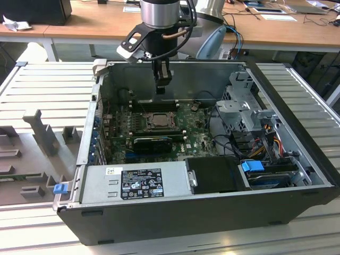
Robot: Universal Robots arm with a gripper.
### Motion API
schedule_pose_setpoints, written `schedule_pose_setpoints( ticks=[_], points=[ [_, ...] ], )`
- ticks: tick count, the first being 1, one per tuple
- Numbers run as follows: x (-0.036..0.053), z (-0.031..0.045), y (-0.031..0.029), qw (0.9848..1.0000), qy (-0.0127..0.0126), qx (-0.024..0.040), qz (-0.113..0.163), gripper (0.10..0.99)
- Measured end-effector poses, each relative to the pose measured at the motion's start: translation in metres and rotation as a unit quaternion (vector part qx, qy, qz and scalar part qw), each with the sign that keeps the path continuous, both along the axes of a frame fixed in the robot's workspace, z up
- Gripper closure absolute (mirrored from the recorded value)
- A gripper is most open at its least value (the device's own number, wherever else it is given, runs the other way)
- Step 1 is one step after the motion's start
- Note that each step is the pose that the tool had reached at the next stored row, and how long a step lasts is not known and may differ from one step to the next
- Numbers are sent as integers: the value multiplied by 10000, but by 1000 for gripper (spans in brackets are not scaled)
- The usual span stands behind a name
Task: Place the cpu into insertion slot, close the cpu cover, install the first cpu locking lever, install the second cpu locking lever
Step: 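Install the first cpu locking lever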
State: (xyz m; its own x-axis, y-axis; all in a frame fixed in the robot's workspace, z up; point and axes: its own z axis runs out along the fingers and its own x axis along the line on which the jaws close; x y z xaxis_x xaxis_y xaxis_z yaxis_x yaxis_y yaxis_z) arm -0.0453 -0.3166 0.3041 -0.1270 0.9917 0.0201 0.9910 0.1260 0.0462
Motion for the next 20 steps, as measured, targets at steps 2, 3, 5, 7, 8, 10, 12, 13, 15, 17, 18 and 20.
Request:
schedule_pose_setpoints(
  ticks=[2, 3, 5, 7, 8, 10, 12, 13, 15, 17, 18, 20],
  points=[
    [1, 0, 0, 10000, 0, 0, 75, 980],
    [2, 0, 0, 9999, 0, 0, 134, 980],
    [2, 0, 0, 9997, 0, 0, 230, 980],
    [2, 0, 0, 9993, 0, 0, 368, 980],
    [2, 0, 0, 9990, 0, 0, 451, 980],
    [2, 0, 0, 9979, 0, 0, 653, 980],
    [2, 0, 0, 9968, 0, 0, 805, 980],
    [2, 0, 0, 9962, 1, 0, 870, 980],
    [2, 0, 0, 9947, 0, 0, 1028, 980],
    [2, 0, 0, 9926, 0, 0, 1215, 980],
    [2, 0, 0, 9917, 0, 0, 1289, 980],
    [2, 0, 0, 9903, 0, 1, 1387, 980]
  ],
)
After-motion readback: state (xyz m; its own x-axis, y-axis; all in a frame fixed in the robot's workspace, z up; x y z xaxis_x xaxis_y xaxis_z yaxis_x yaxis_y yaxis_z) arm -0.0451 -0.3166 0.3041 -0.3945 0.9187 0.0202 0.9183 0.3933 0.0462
